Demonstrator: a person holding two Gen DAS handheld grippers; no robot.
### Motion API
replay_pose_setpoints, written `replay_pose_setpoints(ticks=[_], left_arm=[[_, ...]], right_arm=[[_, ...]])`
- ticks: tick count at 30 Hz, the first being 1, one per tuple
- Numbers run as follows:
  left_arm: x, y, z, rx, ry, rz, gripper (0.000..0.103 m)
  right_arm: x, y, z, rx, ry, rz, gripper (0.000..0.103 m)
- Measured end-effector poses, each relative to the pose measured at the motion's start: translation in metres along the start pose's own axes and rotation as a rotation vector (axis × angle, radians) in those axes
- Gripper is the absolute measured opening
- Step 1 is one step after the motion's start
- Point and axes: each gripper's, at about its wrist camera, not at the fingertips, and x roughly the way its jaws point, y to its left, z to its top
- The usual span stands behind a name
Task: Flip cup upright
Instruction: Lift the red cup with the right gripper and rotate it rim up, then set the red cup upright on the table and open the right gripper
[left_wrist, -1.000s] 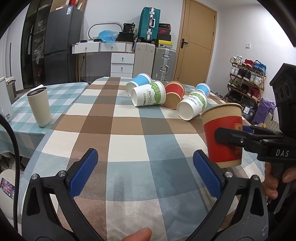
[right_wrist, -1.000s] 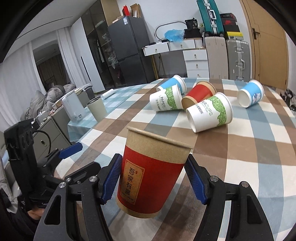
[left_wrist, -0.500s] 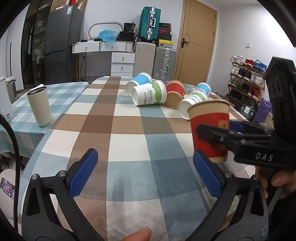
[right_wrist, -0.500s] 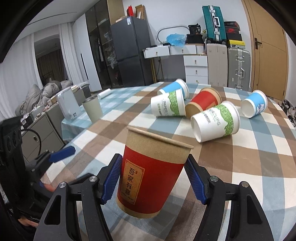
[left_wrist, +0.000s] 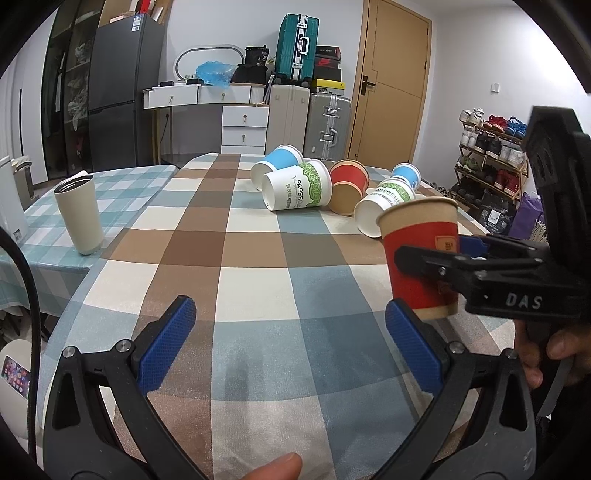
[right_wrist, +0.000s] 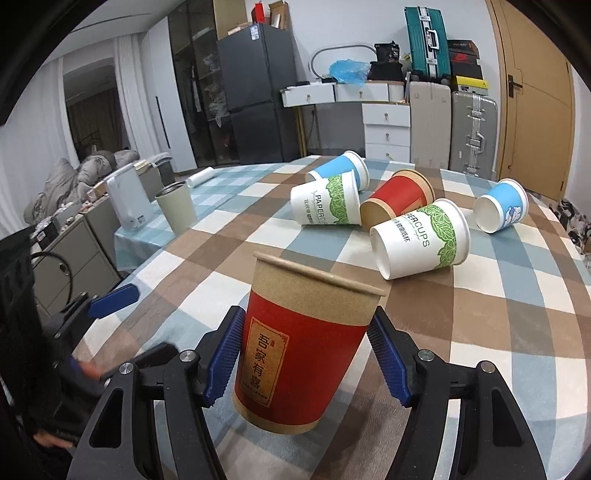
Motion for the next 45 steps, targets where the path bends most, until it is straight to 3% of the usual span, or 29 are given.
replay_pose_setpoints(ticks=[6, 23, 37, 41, 45], left_arm=[[0.000, 0.001, 0.000, 0.000, -0.001, -0.001, 0.103], [0.000, 0.000, -0.001, 0.008, 0.001, 0.000, 0.103], [0.003, -0.002, -0.003, 0.017, -0.001, 0.003, 0.103], [0.003, -0.003, -0.004, 0.019, -0.001, 0.001, 0.103], [0.003, -0.003, -0.003, 0.020, -0.002, -0.001, 0.103]], right_arm=[[0.010, 0.004, 0.001, -0.022, 0.019, -0.056, 0.068], [-0.017, 0.008, -0.035, -0.100, 0.025, 0.009, 0.061], [-0.012, 0.005, -0.030, -0.091, 0.008, -0.055, 0.062], [-0.013, 0.003, -0.032, -0.090, 0.010, -0.045, 0.066], [-0.019, 0.000, -0.033, -0.084, -0.009, -0.026, 0.078]])
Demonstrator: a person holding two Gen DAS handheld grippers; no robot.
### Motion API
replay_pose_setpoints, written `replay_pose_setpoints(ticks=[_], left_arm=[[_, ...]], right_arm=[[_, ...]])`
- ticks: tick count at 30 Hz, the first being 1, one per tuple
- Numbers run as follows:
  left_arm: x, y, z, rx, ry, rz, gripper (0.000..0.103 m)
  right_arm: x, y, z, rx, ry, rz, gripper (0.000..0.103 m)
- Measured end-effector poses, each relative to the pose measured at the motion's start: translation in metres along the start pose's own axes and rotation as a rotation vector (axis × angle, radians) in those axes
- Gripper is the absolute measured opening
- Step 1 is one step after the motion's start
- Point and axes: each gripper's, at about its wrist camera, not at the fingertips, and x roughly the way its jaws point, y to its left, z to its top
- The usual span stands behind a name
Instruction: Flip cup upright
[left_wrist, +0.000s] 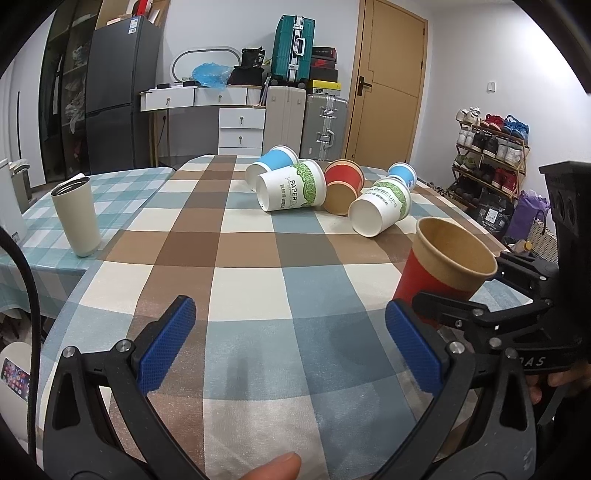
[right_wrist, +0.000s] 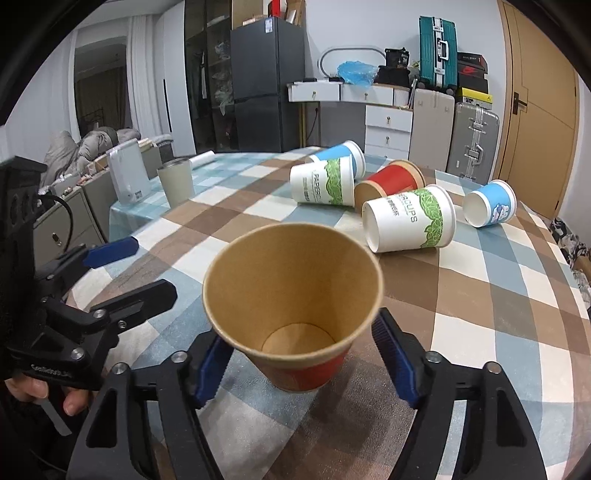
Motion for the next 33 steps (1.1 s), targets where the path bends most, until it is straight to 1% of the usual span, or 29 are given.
replay_pose_setpoints(ticks=[1, 3, 4, 6, 7, 10, 12, 15, 19, 27, 33], left_arm=[[-0.001, -0.002, 0.001, 0.000, -0.001, -0.001, 0.103], [-0.001, -0.003, 0.002, -0.002, -0.009, -0.005, 0.103], [-0.002, -0.004, 0.002, -0.002, -0.014, -0.006, 0.103], [-0.004, -0.006, 0.002, 0.000, -0.026, -0.011, 0.103], [-0.005, -0.008, 0.002, 0.001, -0.031, -0.015, 0.103], [-0.008, -0.011, 0.004, 0.004, -0.047, -0.027, 0.103], [-0.009, -0.014, 0.005, 0.007, -0.062, -0.027, 0.103], [-0.008, -0.018, 0.006, 0.017, -0.066, -0.023, 0.103], [-0.009, -0.024, 0.007, 0.036, -0.079, -0.019, 0.103], [-0.017, -0.031, 0.011, 0.047, -0.131, -0.033, 0.103], [-0.011, -0.031, 0.013, 0.056, -0.122, -0.043, 0.103]], right_arm=[[-0.002, -0.001, 0.000, 0.001, -0.007, 0.002, 0.080], [-0.008, -0.004, -0.001, 0.006, -0.027, 0.012, 0.089], [-0.011, -0.006, -0.002, 0.009, -0.039, 0.017, 0.090], [-0.019, -0.011, -0.004, 0.020, -0.066, 0.034, 0.099], [-0.023, -0.014, -0.005, 0.028, -0.075, 0.049, 0.101], [-0.034, -0.021, -0.010, 0.041, -0.103, 0.099, 0.101], [-0.043, -0.025, -0.014, 0.036, -0.149, 0.115, 0.102], [-0.055, -0.029, -0.020, 0.033, -0.206, 0.111, 0.103], [-0.065, -0.037, -0.025, 0.060, -0.259, 0.118, 0.103], [-0.069, -0.044, -0.026, 0.076, -0.276, 0.112, 0.103], [-0.070, -0.049, -0.029, 0.094, -0.286, 0.114, 0.103]])
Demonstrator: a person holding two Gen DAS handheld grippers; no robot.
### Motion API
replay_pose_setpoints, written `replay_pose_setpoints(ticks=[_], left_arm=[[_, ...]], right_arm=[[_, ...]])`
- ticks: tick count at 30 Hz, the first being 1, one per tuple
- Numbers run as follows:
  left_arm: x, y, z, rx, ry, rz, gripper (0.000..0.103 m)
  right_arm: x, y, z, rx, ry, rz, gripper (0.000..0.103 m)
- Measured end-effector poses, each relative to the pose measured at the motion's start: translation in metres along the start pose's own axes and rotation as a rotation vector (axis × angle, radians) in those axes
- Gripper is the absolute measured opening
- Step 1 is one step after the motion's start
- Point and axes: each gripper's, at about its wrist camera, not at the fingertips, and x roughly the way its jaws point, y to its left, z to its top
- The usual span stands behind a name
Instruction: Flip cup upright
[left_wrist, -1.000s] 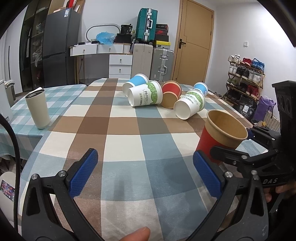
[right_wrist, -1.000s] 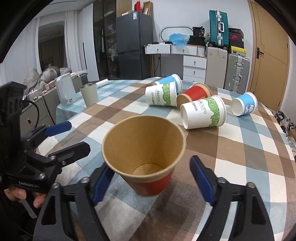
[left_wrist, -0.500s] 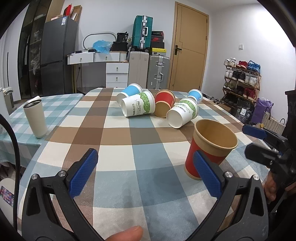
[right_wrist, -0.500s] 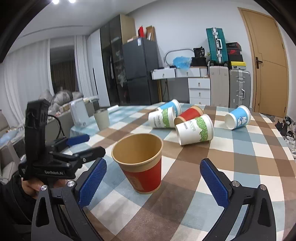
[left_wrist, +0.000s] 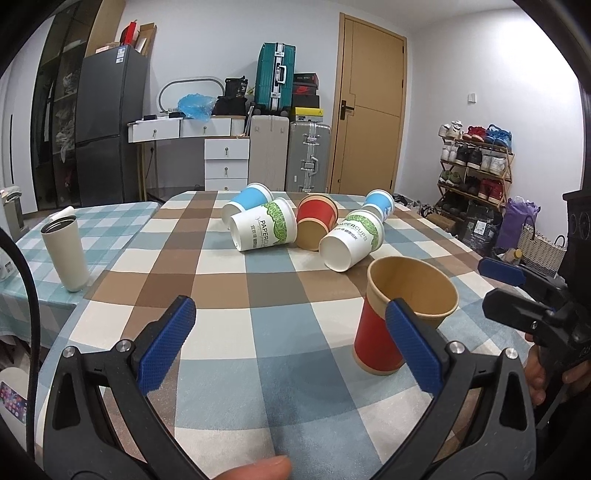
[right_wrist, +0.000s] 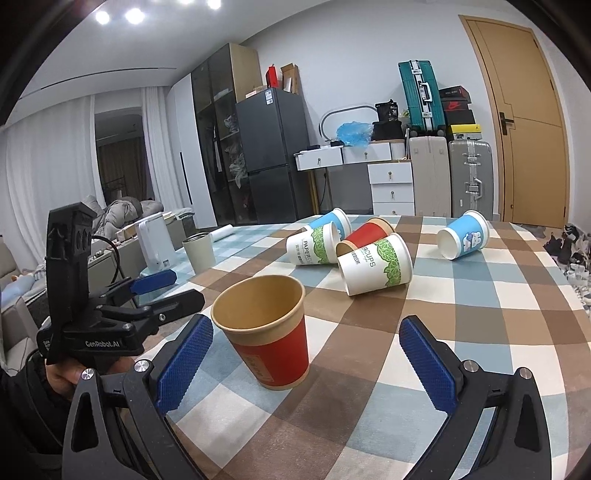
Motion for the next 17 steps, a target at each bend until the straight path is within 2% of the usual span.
replay_pose_setpoints(ticks=[17], left_arm=[[0.0011, -0.0040, -0.0074, 0.020, 0.000, -0.019, 0.103]], right_arm=[[0.0000, 0.0009, -0.0010, 0.008, 0.005, 0.012, 0.103]])
